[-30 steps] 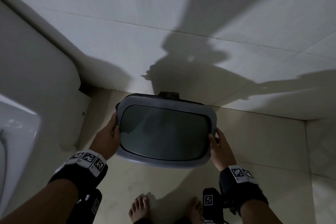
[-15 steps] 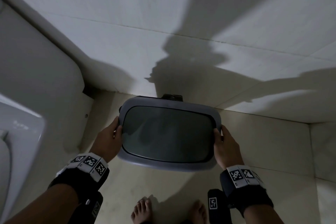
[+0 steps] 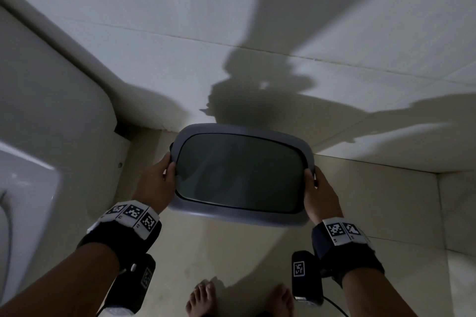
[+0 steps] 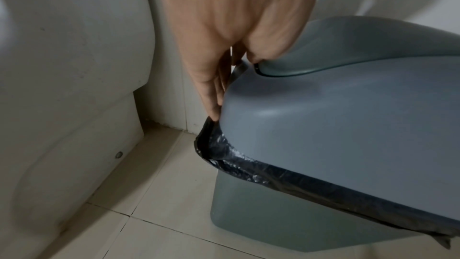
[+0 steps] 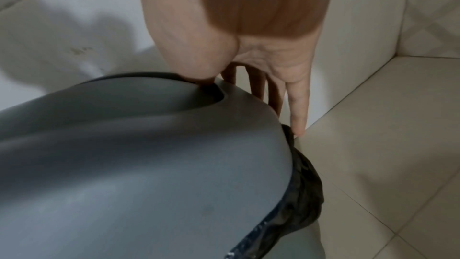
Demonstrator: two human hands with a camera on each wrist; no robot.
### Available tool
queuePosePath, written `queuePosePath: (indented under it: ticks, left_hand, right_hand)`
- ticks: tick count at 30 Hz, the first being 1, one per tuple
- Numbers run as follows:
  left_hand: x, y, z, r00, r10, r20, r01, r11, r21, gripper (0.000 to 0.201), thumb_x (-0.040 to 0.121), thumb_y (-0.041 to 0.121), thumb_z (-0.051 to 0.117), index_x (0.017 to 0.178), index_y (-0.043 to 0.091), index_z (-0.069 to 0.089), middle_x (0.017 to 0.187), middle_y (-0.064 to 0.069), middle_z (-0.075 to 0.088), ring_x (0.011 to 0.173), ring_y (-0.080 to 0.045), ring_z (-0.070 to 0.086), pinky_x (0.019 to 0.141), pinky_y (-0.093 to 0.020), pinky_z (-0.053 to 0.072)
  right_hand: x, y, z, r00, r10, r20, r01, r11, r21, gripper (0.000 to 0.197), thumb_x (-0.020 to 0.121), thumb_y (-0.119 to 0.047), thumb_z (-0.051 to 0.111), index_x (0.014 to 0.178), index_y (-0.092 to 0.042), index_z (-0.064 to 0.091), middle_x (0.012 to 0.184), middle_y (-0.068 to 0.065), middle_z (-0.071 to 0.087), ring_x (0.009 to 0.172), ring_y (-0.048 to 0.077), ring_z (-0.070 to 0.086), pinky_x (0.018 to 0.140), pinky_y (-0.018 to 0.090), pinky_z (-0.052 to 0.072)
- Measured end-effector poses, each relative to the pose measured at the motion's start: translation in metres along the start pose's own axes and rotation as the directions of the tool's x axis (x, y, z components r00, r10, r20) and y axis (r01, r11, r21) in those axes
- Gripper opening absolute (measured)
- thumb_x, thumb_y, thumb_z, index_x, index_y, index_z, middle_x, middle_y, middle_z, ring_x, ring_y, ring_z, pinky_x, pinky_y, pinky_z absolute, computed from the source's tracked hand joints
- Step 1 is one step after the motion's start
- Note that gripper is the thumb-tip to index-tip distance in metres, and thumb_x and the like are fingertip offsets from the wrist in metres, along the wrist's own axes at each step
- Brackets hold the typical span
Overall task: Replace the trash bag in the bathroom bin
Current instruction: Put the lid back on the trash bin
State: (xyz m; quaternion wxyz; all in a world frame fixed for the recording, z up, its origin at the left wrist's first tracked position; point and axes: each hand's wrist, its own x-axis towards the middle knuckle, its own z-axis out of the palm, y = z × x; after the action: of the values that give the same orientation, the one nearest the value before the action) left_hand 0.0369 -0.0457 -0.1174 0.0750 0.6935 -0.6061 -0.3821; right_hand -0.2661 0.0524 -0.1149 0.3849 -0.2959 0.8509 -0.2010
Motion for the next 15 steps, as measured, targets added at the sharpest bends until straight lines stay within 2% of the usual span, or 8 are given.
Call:
queuePosePath:
  ticks: [4, 8, 10, 11, 13, 15]
  left_hand:
    - [0.001, 0.0, 0.001, 1.0, 0.0, 0.023, 0.0, 1.0, 0.014, 0.044, 0.101, 0.024, 0.034, 0.145, 0.024, 0.037, 0.128, -0.016, 0.06, 0.112, -0.034, 0.057, 0.085, -0.029, 0.037]
    - [0.0, -0.003, 0.003, 0.999, 0.039, 0.016, -0.039, 0.999, -0.007, 0.043, 0.101, 0.027, 0.031, 0.142, 0.021, 0.04, 0.121, -0.016, 0.062, 0.107, -0.035, 0.058, 0.085, -0.034, 0.042]
    - [-0.001, -0.003, 0.003, 0.999, 0.04, 0.034, -0.039, 0.999, -0.03, 0.042, 0.101, 0.026, 0.031, 0.142, 0.02, 0.04, 0.117, -0.011, 0.061, 0.108, -0.032, 0.057, 0.085, -0.031, 0.039]
    - [-0.001, -0.003, 0.002, 0.998, 0.027, 0.049, -0.025, 0.999, -0.034, 0.042, 0.102, 0.023, 0.031, 0.143, 0.02, 0.039, 0.119, -0.008, 0.059, 0.11, -0.029, 0.056, 0.086, -0.029, 0.037]
    - [-0.004, -0.003, 0.001, 0.998, 0.013, 0.058, -0.011, 0.999, -0.041, 0.042, 0.102, 0.022, 0.032, 0.143, 0.021, 0.038, 0.126, -0.009, 0.058, 0.11, -0.025, 0.054, 0.089, -0.028, 0.036]
    - [-0.009, -0.005, 0.0, 0.998, 0.014, 0.054, -0.012, 0.999, -0.042, 0.042, 0.102, 0.022, 0.033, 0.143, 0.021, 0.039, 0.126, -0.011, 0.058, 0.113, -0.029, 0.056, 0.088, -0.029, 0.038]
  right_hand:
    - [-0.001, 0.001, 0.002, 0.999, 0.032, 0.026, -0.033, 0.999, 0.025, 0.045, 0.097, -0.055, 0.024, 0.131, -0.032, 0.043, 0.122, 0.008, 0.06, 0.11, 0.032, 0.056, 0.088, 0.039, 0.042]
    - [-0.003, -0.001, -0.001, 0.997, 0.062, 0.049, -0.061, 0.998, -0.009, 0.052, 0.098, -0.054, 0.023, 0.144, -0.031, 0.032, 0.136, 0.011, 0.053, 0.122, 0.035, 0.05, 0.093, 0.04, 0.038]
    - [-0.003, 0.0, -0.001, 0.998, 0.046, 0.042, -0.045, 0.999, -0.028, 0.052, 0.098, -0.052, 0.022, 0.143, -0.028, 0.033, 0.132, 0.013, 0.055, 0.119, 0.037, 0.052, 0.088, 0.039, 0.038]
    - [-0.003, 0.001, -0.001, 0.999, 0.032, 0.034, -0.031, 0.999, -0.034, 0.05, 0.099, -0.051, 0.022, 0.139, -0.026, 0.037, 0.124, 0.015, 0.058, 0.115, 0.037, 0.054, 0.084, 0.037, 0.038]
    - [-0.003, 0.002, 0.003, 1.0, 0.011, 0.011, -0.011, 0.999, -0.032, 0.044, 0.1, -0.047, 0.023, 0.125, -0.019, 0.047, 0.101, 0.012, 0.059, 0.101, 0.037, 0.058, 0.075, 0.036, 0.037]
    - [-0.005, 0.004, 0.007, 1.0, -0.001, -0.01, 0.0, 1.0, -0.019, 0.04, 0.101, -0.043, 0.024, 0.112, -0.014, 0.049, 0.091, 0.009, 0.057, 0.09, 0.034, 0.058, 0.071, 0.035, 0.036]
